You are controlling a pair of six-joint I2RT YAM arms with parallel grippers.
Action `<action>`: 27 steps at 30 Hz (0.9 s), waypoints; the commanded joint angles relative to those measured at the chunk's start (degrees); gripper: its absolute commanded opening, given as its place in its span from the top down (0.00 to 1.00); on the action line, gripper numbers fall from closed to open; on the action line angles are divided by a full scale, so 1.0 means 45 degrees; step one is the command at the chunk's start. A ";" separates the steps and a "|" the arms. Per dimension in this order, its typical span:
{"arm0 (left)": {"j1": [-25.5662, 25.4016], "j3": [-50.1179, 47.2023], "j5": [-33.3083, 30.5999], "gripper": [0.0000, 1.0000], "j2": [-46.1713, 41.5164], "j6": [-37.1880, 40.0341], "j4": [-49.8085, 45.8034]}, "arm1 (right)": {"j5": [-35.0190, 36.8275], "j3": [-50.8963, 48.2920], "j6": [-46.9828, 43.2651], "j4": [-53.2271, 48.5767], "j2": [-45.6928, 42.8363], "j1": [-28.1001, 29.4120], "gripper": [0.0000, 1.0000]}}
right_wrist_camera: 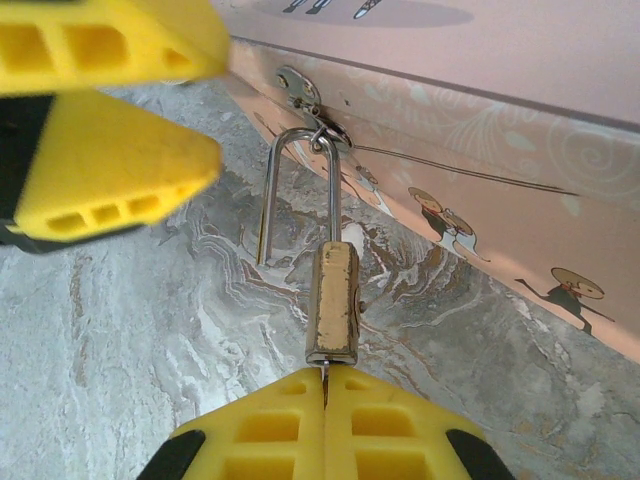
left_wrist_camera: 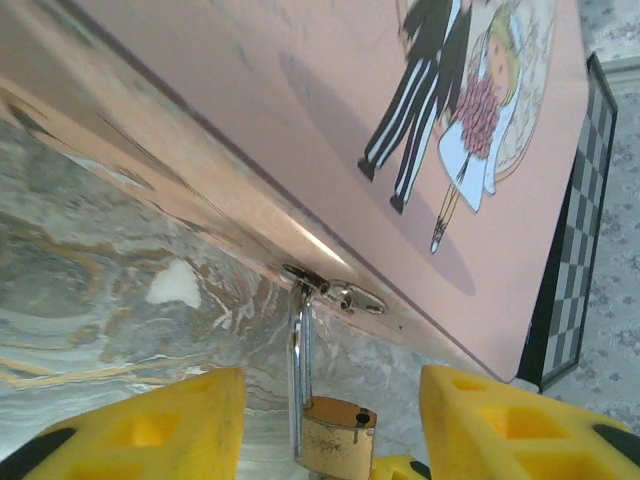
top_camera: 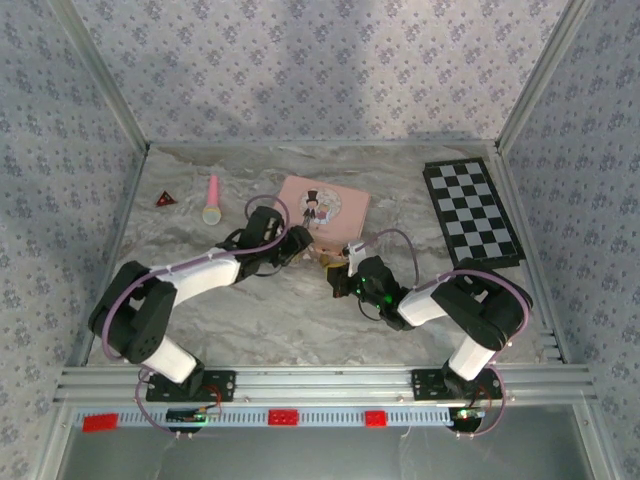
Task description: Unlock the padlock with the key
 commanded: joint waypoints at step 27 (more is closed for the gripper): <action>0.3728 0.6112 0.1729 0.27 0.4083 0.8042 -0.4801 | 0.0582 -0.0019 0.0515 -0.0577 -0.0520 -0.0491 1.00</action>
